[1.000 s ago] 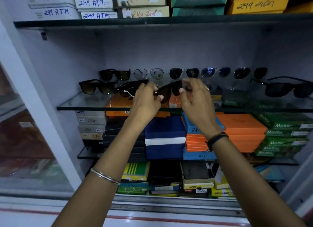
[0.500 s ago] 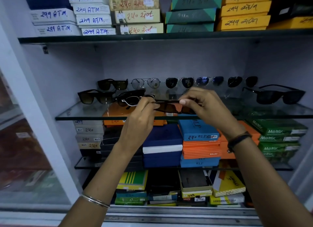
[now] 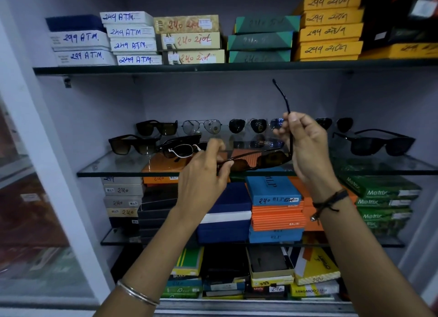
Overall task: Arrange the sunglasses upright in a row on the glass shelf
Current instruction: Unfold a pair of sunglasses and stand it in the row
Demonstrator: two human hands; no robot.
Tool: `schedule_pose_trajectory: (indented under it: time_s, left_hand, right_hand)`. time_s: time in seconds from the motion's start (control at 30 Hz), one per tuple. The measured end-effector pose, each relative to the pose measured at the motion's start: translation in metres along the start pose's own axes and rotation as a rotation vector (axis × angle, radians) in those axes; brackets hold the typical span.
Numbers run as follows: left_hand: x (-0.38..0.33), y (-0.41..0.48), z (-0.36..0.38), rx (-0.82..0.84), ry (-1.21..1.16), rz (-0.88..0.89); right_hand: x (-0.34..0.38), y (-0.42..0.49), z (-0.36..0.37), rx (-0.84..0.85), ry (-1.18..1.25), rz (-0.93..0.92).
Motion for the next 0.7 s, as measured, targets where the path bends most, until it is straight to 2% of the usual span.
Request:
schedule_pose_trajectory:
  time_s: [0.13,0.23,0.33,0.47,0.7]
  left_hand:
    - [0.001,0.01,0.003,-0.005,-0.076,-0.038]
    - [0.012,0.014,0.005,-0.077,-0.383,-0.299]
    - [0.02,0.016,0.017,-0.056,-0.632,-0.53]
    - [0.015,0.023,0.033,0.011,-0.804,-0.606]
    - [0.01,0.044,0.073,0.133,-0.953,-0.826]
  right_hand:
    - [-0.003,0.002,-0.006,-0.036,-0.002,0.012]
    - [-0.01,0.004,-0.015,-0.091,-0.014,0.041]
    - [-0.017,0.006,-0.022,-0.088,-0.05,0.067]
    - [-0.017,0.002,-0.039,-0.049,-0.275,-0.072]
    - [-0.015,0.009,-0.082,0.143,-0.675,-0.203]
Point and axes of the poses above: each hand's wrist, its own y-axis towards the middle knuckle, its own z-axis out of the palm, x = y × z, the point moved 5 cm from there along y, towards the middle knuckle, and after that the axes turned 5 degrees about z, right-handed, at the moved point
